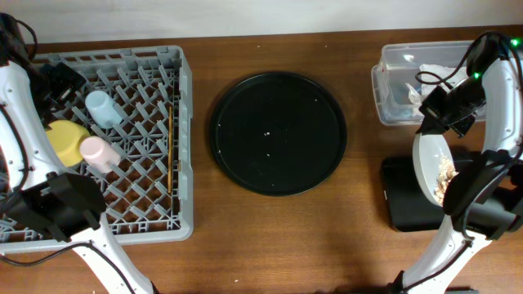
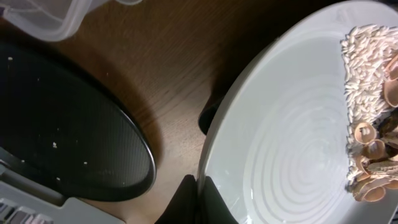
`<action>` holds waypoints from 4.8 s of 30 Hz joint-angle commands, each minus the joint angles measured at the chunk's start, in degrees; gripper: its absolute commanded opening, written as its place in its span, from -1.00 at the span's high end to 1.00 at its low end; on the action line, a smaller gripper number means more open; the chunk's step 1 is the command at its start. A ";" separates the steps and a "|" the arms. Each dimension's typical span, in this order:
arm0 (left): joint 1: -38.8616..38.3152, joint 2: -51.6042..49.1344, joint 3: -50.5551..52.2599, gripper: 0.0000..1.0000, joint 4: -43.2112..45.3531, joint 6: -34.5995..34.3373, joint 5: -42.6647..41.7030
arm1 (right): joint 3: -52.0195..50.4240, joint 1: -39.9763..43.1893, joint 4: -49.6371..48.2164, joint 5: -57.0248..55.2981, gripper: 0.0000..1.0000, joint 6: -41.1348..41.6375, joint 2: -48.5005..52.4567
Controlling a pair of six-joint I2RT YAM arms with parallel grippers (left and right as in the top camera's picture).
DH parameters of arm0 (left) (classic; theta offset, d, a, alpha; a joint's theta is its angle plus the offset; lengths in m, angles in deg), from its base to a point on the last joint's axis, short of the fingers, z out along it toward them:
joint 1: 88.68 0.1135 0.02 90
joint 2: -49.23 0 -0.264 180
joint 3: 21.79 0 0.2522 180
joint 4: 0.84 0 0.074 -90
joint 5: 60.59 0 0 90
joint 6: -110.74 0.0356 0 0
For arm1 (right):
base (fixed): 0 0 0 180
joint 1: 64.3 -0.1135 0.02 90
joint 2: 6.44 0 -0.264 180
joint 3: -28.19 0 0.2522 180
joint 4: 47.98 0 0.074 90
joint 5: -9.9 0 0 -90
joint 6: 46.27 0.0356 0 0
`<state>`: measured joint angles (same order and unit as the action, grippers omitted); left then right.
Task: Sort waste into correct bins and load items into the dishwasher rack
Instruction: 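Tilt the plate over the black flat tray to dump the scraps, then carry the empty plate to the rack and stand it upright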
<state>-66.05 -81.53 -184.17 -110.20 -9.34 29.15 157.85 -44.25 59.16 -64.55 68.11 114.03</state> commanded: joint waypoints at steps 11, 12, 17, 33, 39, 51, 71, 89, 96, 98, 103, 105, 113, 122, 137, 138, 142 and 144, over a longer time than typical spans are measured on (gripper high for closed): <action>0.42 0.26 -0.39 -0.99 -0.09 -0.72 -0.42 | -2.56 11.58 3.98 19.23 0.92 -22.73 -3.74; 0.42 0.26 -0.39 -0.99 -0.09 -0.70 -0.42 | -3.56 12.07 3.98 21.11 0.92 -24.04 -3.74; 0.42 0.26 -0.39 -0.99 -0.09 -0.70 -0.42 | -8.61 16.04 3.98 26.05 0.92 -27.39 -3.74; 0.42 0.26 -0.39 -0.99 -0.09 -0.70 -0.42 | -12.20 27.32 3.98 39.26 0.92 -34.69 -4.02; 0.52 0.26 -0.37 -0.99 -0.09 -0.72 -0.42 | -12.20 30.64 3.98 47.95 0.92 -34.64 -4.02; 0.52 0.26 -0.37 -0.99 -0.09 -0.70 -0.42 | -12.31 32.46 3.96 52.26 0.92 -33.29 -4.70; 0.52 0.26 -0.37 -0.99 -0.09 -0.72 -0.42 | -12.48 29.07 3.98 58.01 0.92 -28.39 -11.96; 0.42 0.26 -0.37 -0.99 -0.09 -0.72 -0.42 | -1.60 -53.86 -45.53 -30.93 0.91 -1.55 1.25; 0.42 0.26 -0.37 -0.99 -0.09 -0.72 -0.42 | -1.60 -58.82 -48.37 -35.10 0.92 -1.33 11.58; 0.42 0.26 -0.37 -0.99 -0.09 -0.72 -0.44 | -1.60 -58.84 -47.19 -34.93 0.92 -1.33 11.58; 0.42 0.26 -0.37 -0.99 -0.09 -0.70 -0.42 | 2.14 -61.86 -45.11 -31.87 0.92 -1.40 10.27; 0.42 0.26 -0.37 -0.99 -0.09 -0.70 -0.42 | 8.24 -63.58 -42.10 -31.76 0.92 -1.38 10.03; 0.42 0.26 -0.37 -0.99 -0.09 -0.72 -0.42 | 29.51 -59.63 -45.16 3.91 0.92 7.67 10.01; 0.46 0.26 -0.37 -0.99 -0.09 -0.72 -0.42 | 28.30 -56.52 -67.63 24.33 0.92 29.29 15.91; 0.46 0.26 -0.37 -0.99 -0.09 -0.72 -0.42 | 28.55 -56.24 -65.70 18.18 -0.33 25.20 24.13; 0.46 0.26 -0.37 -0.99 -0.09 -0.72 -0.42 | 28.55 -55.49 -64.98 18.25 -0.42 24.02 23.39; 0.46 0.26 -0.37 -0.99 -0.09 -0.72 -0.42 | 28.55 -51.47 -54.47 14.45 -0.46 19.15 14.93; 0.46 0.26 -0.37 -0.99 -0.09 -0.70 -0.42 | 28.55 -49.13 -38.01 -2.51 -0.46 15.37 5.09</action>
<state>-65.99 -81.53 -184.17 -110.11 -9.39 28.76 185.78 -95.85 11.52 -50.41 89.16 132.87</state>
